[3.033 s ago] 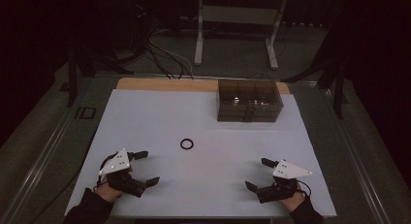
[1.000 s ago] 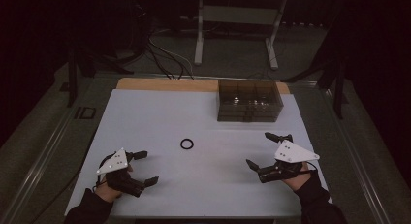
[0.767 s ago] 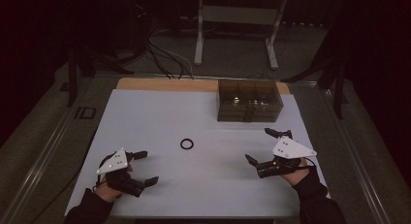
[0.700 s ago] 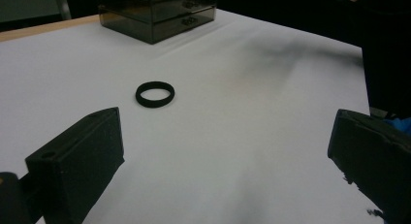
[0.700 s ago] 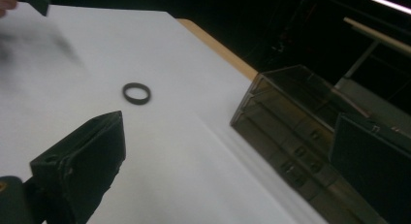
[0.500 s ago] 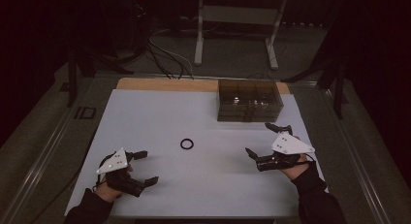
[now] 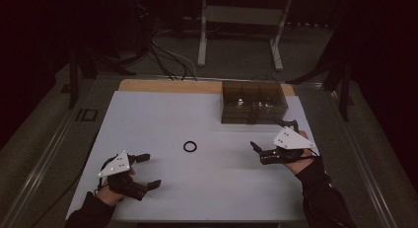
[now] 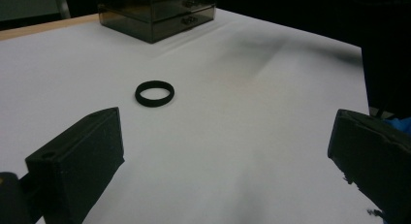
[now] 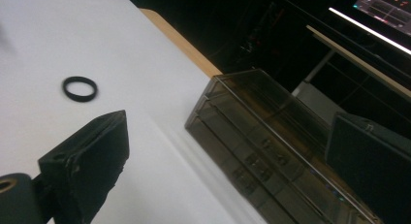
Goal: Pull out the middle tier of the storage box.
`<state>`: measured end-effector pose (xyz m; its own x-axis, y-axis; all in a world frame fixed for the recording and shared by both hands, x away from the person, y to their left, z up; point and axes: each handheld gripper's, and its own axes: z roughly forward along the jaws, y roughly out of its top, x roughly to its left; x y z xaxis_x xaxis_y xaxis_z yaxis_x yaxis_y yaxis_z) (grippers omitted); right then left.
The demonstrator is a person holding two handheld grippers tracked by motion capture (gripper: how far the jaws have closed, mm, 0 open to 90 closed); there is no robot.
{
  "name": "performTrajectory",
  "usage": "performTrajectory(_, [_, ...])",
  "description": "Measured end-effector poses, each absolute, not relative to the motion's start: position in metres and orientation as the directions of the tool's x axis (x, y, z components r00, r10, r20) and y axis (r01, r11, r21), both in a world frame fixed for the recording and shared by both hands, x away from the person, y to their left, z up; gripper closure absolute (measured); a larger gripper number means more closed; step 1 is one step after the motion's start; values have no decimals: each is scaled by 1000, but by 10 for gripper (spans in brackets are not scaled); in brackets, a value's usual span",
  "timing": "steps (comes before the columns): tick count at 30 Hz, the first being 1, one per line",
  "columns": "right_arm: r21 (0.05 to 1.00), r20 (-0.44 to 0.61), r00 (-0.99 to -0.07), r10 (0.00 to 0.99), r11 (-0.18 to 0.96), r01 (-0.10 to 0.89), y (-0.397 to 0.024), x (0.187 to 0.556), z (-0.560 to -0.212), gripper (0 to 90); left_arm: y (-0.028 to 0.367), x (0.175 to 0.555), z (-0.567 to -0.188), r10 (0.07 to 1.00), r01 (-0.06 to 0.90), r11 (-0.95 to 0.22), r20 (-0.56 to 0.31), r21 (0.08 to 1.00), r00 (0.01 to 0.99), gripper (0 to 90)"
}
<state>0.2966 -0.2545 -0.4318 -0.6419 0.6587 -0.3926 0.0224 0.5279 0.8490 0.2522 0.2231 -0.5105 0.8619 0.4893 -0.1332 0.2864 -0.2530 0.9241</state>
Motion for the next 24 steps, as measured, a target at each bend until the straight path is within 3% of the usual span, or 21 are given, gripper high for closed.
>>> performTrajectory(24, [792, -464, -587, 663, 608, 61, -242, 326, -450, 17, 223, 252, -510, 488, 286, -248, -136, 925, 862, 10])
